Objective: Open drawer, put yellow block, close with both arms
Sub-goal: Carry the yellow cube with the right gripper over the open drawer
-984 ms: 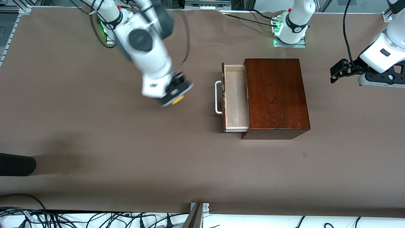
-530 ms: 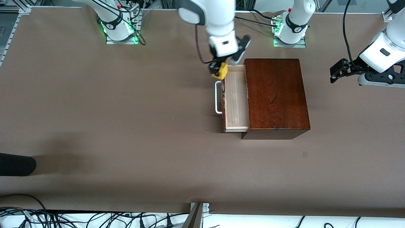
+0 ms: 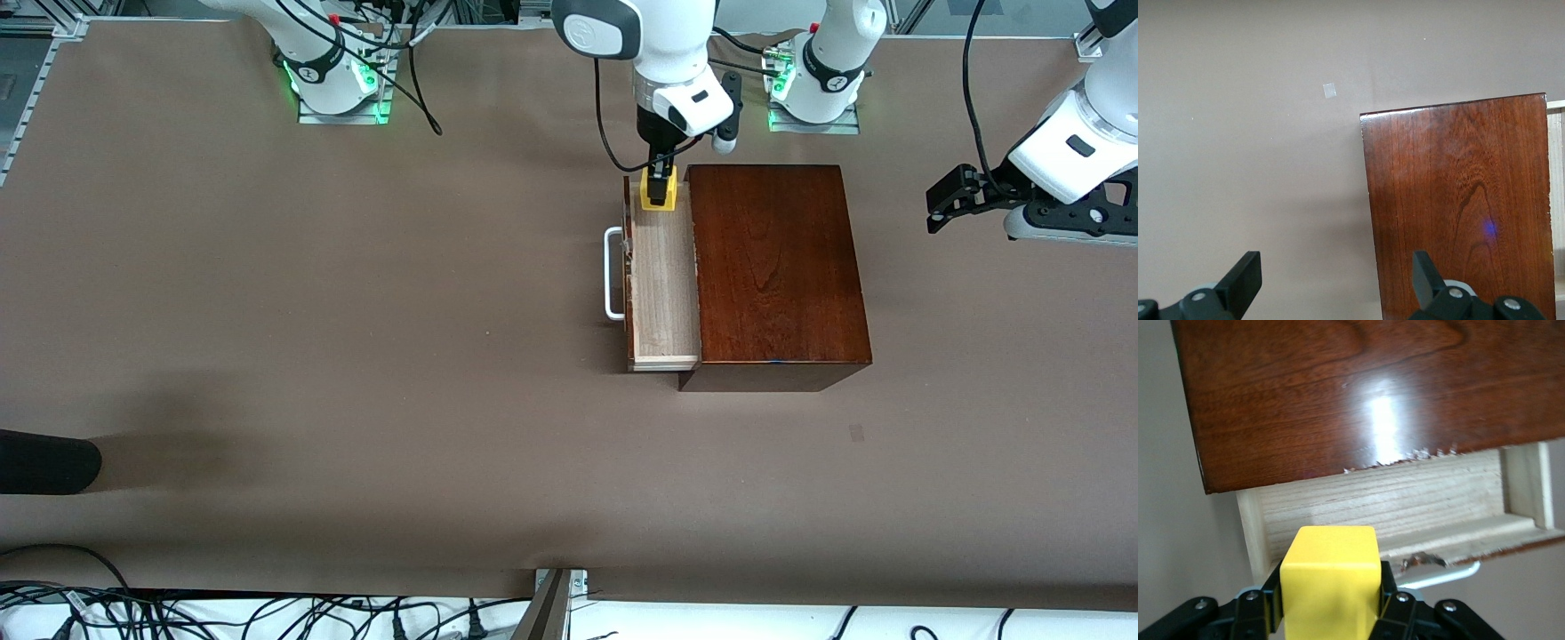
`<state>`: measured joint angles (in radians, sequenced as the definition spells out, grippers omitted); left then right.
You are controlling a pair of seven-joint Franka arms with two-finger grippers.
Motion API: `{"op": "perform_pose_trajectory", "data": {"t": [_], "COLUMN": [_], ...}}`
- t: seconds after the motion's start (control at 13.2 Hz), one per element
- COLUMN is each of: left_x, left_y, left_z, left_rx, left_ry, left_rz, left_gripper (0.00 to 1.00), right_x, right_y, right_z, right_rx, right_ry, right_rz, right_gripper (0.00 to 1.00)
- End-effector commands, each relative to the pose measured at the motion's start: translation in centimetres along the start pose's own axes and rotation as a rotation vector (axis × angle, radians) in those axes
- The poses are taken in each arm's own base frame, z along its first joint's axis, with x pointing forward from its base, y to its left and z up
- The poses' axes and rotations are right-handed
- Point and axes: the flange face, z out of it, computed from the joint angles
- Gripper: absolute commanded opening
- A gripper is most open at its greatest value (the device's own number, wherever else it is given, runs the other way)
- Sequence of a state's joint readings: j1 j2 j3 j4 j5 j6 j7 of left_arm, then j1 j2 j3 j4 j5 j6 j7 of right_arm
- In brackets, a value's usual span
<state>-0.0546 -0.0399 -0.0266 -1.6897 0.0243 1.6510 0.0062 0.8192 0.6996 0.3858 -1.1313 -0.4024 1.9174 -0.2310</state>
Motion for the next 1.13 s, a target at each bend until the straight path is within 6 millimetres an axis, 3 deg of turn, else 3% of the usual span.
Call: {"op": "perform_pose_trajectory", "data": {"t": [0.0, 0.45, 1.06], "left_x": [-0.1, -0.1, -0.2], "left_y": [0.2, 0.2, 0.2], "left_z": [-0.7, -0.7, -0.6], "left_rx": [-0.003, -0.004, -0.005], "left_ry": [-0.007, -0.009, -0.013], "left_rz": [0.016, 0.018, 0.018], "left_gripper": [1.00, 1.00, 1.00], "right_x": [0.8, 1.3, 0.3], "right_y": [0.7, 0.3, 1.5], "right_z": [2.3, 6.9, 12.4], "right_rx": [-0.010, 0.013, 0.014], "right_ry": [-0.012, 0.000, -0.039], "right_rz": [-0.108, -0.153, -0.198], "right_gripper": [0.06, 0.04, 0.04]}}
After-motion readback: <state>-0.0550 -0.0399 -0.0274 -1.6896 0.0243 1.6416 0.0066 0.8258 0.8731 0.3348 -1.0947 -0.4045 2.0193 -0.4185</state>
